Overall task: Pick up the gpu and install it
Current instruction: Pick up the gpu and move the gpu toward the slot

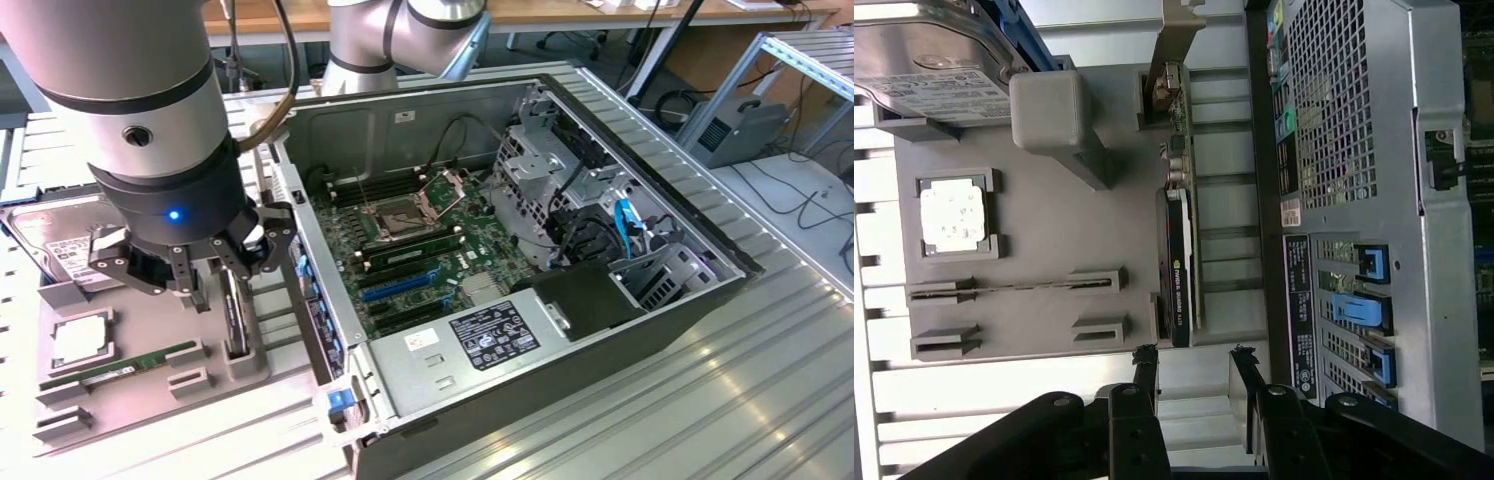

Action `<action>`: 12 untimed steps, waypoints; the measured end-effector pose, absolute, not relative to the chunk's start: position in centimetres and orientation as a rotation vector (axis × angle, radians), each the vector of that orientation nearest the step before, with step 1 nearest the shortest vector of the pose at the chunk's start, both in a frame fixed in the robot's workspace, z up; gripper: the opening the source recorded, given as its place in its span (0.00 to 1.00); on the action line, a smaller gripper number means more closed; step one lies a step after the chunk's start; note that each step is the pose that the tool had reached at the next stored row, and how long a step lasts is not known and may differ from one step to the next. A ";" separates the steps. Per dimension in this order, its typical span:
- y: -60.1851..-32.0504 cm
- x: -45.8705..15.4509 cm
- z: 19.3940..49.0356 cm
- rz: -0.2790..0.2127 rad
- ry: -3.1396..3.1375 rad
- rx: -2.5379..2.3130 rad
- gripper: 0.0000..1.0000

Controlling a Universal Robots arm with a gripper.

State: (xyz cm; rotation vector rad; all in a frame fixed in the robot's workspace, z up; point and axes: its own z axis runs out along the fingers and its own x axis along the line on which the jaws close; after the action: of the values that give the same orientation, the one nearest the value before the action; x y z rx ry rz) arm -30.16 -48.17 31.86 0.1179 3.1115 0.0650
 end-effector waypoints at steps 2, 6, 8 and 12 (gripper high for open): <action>-48.1 -30.2 31.8 0.065 3.111 0.118 0.42; -48.0 -30.2 31.7 0.065 3.112 0.118 0.42; -47.9 -30.2 31.7 0.065 3.112 0.118 0.42; -47.7 -30.2 31.6 0.065 3.112 0.118 0.42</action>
State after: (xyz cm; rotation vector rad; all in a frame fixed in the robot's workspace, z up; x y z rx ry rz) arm -30.16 -47.74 31.61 0.1178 3.1116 0.0649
